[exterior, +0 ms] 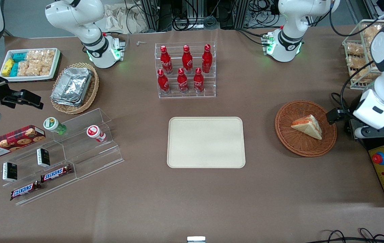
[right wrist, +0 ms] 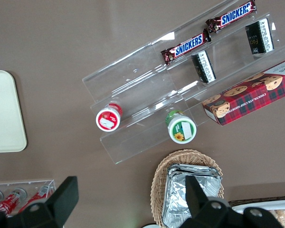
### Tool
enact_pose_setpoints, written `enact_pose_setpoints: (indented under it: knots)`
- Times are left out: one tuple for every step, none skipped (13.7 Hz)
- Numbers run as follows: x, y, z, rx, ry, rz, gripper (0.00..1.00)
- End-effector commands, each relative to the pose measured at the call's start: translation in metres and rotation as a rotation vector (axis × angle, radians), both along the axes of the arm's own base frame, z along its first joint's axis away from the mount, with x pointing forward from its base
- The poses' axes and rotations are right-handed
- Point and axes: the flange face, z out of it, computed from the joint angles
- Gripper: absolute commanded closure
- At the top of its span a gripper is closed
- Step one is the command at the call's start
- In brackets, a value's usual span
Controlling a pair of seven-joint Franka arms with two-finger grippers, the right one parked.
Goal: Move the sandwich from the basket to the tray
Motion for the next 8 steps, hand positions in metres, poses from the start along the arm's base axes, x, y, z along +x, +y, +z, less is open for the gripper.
enact_pose_setpoints:
  knots:
    - [-0.042,0.009,-0.02,-0.009,0.002,0.029,0.0]
    - [-0.05,0.012,-0.028,-0.009,0.002,0.034,0.0]
    - [-0.059,0.017,-0.038,-0.009,0.01,0.042,0.0]
    - [-0.065,0.019,-0.049,-0.008,0.024,0.071,0.0]
    - [-0.069,0.019,-0.061,-0.006,0.027,0.115,0.0]
    - [-0.07,0.019,-0.07,-0.001,0.033,0.173,0.0]
    - [-0.07,0.018,-0.079,0.002,0.032,0.215,0.0]
    - [-0.071,0.018,-0.087,0.001,0.019,0.249,0.0]
